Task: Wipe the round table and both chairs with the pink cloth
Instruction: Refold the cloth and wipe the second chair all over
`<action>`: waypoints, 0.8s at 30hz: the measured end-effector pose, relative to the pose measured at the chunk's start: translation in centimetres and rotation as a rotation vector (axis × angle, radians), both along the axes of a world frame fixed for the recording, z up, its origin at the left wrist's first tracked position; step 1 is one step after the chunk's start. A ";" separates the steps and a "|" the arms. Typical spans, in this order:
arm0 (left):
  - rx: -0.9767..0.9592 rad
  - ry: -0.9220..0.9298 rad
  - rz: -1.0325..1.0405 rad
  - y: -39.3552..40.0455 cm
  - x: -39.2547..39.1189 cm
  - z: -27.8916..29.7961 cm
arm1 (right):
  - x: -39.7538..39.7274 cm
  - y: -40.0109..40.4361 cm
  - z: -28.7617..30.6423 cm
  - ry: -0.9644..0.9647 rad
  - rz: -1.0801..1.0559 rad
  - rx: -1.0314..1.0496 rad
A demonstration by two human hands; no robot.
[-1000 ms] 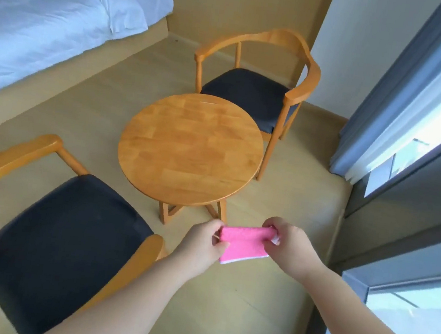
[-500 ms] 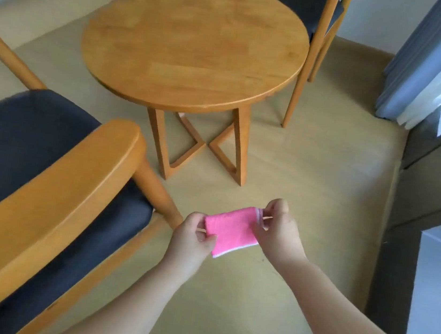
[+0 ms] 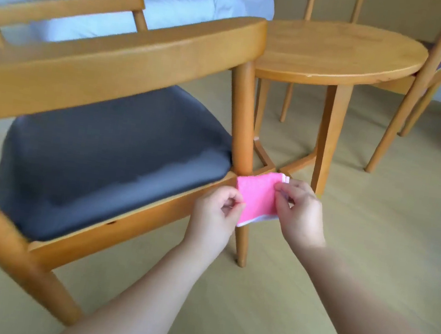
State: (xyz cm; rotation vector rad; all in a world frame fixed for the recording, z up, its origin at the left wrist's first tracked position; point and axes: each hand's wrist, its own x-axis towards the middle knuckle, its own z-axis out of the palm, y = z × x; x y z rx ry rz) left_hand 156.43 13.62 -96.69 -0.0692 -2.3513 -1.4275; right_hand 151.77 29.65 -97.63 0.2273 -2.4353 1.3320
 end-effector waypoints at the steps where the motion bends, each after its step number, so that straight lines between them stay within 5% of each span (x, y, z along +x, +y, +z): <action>1: -0.011 0.002 0.003 -0.6 0.5 0.7 | 0.2 -0.8 0.4 0.012 0.034 0.004; 19: -0.338 0.056 0.050 -4.4 3.4 7.2 | -0.3 -7.1 3.9 0.056 0.084 0.080; 24: -0.486 0.081 0.024 -7.7 5.4 8.2 | -1.1 -9.6 3.6 0.079 -0.102 0.090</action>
